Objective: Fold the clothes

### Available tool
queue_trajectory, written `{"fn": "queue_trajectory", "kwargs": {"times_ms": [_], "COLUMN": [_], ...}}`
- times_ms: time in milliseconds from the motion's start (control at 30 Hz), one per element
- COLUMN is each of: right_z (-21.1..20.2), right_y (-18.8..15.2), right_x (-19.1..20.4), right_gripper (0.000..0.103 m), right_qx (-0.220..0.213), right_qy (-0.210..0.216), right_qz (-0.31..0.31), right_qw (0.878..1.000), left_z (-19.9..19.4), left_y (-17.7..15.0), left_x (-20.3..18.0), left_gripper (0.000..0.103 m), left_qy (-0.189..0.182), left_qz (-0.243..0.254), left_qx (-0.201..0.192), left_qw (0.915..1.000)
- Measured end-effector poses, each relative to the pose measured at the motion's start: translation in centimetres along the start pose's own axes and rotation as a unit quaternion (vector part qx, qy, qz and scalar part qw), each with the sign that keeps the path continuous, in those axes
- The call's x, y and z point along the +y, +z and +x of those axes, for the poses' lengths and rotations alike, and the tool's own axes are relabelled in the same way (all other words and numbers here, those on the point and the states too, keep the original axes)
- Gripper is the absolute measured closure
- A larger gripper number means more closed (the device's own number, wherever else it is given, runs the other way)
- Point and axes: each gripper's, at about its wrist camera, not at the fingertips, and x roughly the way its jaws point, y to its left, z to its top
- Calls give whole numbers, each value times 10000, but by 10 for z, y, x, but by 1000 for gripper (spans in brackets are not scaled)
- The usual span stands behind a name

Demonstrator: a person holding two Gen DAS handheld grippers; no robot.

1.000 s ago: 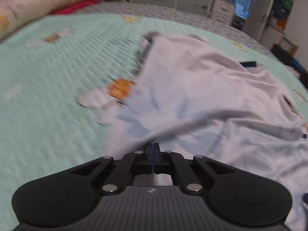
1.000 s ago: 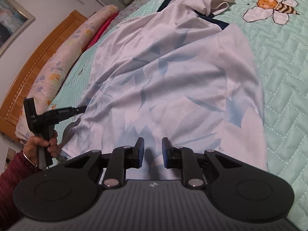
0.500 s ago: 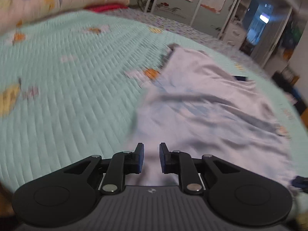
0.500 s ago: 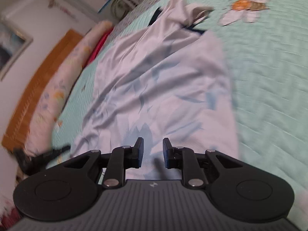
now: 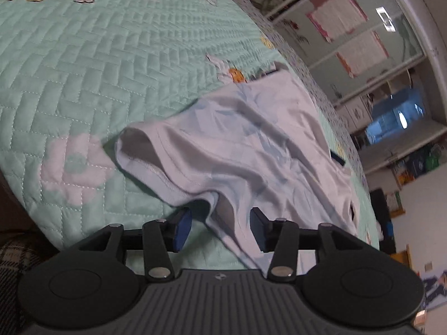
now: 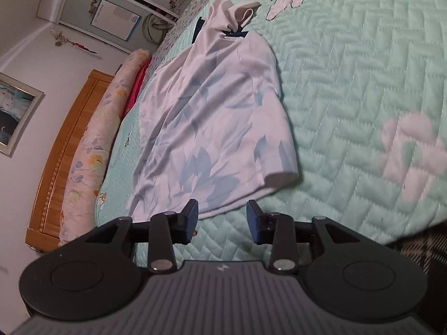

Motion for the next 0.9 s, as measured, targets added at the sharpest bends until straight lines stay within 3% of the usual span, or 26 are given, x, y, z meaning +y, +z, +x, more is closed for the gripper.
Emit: {"fn": "queue_trajectory", "kwargs": {"times_ms": [167,333,633,900], "right_z": [3,12,26,33], "right_y": [-11,-19,-17,-12], "right_x": [-9,-16,-32,-34], "right_gripper": [59,58,58,58], "right_qx": [180,320,-72,-388], "right_qy": [57,123,400,552], "right_qz": [226,544,1445,1539], "right_qw": [9996,9979,9887,9858], "left_z": [9,16,19,23], "left_y": [7,7,6,7], "left_x": [-1,-9,-4,-2], "left_gripper": [46,49,51,51], "left_qy": [89,140,121,55], "left_qz": [-314,68,115,183], "left_qx": [-225,-180,-98,-90], "left_qw": [9992,9997,9998,9998]}}
